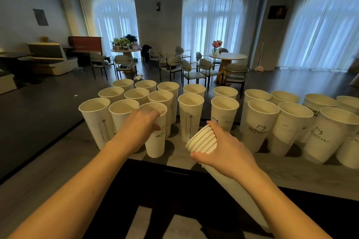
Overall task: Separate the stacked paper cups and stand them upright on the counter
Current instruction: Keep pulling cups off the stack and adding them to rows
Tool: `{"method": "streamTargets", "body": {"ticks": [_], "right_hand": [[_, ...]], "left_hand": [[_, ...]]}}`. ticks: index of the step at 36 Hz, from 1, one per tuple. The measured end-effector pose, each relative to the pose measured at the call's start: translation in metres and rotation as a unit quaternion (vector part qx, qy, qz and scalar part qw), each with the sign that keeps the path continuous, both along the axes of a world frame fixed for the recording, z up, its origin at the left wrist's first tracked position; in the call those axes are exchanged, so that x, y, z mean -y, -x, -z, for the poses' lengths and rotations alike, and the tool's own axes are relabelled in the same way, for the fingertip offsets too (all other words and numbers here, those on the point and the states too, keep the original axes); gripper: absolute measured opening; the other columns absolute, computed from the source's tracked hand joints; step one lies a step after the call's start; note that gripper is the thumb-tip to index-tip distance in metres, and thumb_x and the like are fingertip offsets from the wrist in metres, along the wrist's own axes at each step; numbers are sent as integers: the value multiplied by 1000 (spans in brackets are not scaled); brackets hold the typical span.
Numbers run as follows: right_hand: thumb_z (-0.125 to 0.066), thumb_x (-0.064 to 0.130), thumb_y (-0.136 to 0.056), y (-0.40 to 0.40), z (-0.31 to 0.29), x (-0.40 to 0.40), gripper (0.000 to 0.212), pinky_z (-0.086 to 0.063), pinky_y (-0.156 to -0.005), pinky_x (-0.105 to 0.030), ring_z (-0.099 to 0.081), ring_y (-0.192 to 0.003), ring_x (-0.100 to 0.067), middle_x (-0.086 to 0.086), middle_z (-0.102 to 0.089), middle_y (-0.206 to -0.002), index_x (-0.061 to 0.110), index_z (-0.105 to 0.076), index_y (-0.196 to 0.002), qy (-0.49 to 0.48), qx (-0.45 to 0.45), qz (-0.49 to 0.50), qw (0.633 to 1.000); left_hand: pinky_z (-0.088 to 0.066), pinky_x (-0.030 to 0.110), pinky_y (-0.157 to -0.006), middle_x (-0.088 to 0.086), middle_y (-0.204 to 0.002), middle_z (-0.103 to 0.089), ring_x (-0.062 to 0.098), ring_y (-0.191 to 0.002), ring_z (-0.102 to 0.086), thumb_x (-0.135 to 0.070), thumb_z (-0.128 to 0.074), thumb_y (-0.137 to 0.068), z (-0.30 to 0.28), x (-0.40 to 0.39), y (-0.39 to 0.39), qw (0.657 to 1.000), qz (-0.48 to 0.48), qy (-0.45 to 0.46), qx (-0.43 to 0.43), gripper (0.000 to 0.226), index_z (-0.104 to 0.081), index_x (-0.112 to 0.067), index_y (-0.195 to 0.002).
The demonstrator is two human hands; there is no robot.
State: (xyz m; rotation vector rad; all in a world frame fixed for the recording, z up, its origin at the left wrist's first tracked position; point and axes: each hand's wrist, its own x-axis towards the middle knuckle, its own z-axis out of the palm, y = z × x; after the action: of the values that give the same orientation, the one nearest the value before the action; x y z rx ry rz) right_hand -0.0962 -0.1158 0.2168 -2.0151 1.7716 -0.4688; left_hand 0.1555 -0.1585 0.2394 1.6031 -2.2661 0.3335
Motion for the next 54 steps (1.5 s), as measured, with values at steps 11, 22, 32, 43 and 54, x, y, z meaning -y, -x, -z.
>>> {"method": "streamTargets", "body": {"ticks": [11,22,32,43,54], "right_hand": [[-72,82,-58,14,-4,-12,117,-48,-97,-41,-48,-125,-14,15,-42,-144,44,-12,-151,19,52,-22,998],[-81,64,-65,41,4,-24,107,-46,-82,-20,-52,-106,1,22,-48,-124,50,-16,-149,19,115,-83,990],[-81,59,-70,72,9,-27,97,-52,-91,-30,-55,-108,2,22,-54,-124,60,-17,-143,42,119,-119,985],[-76,68,-68,104,22,-7,114,-44,-99,-40,-47,-124,-19,6,-45,-141,51,-3,-153,13,4,-45,999],[-77,69,-66,104,24,-7,112,-44,-102,-39,-46,-123,-14,9,-43,-143,58,-3,-149,10,63,-60,996]], "left_hand": [[-49,31,-96,-9,-114,-63,6,-107,-57,-35,-56,-95,-15,-35,44,956,75,-68,-276,33,-57,-22,-125],[-43,19,-74,-5,-89,-75,-1,-78,-62,-22,-52,-99,-8,-55,90,859,165,-307,-375,23,-75,-24,-98],[-48,20,-69,-7,-76,-73,1,-70,-64,-19,-70,-87,-15,-57,109,861,116,-256,-424,6,-74,-22,-84],[-54,34,-79,0,-103,-67,17,-96,-64,-20,-60,-93,-11,-25,94,995,26,-25,-90,14,-63,-20,-107],[-49,35,-98,3,-131,-59,20,-122,-54,-24,-63,-91,-1,-10,91,998,26,-12,-58,48,-48,-21,-137]]}}
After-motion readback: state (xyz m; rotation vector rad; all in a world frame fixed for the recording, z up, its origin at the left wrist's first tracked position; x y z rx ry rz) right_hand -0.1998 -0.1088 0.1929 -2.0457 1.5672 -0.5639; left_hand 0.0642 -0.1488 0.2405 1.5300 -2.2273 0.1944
